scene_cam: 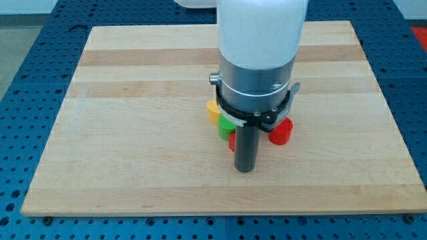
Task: Nudge the red star right a bit
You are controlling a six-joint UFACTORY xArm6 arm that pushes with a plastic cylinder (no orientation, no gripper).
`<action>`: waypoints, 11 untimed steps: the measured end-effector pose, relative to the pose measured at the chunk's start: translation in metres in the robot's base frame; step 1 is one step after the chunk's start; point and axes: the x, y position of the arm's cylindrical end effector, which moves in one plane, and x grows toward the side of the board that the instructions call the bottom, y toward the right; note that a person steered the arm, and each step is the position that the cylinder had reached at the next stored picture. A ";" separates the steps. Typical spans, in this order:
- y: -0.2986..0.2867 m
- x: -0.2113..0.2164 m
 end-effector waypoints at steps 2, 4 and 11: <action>0.020 0.000; 0.034 0.029; -0.009 -0.007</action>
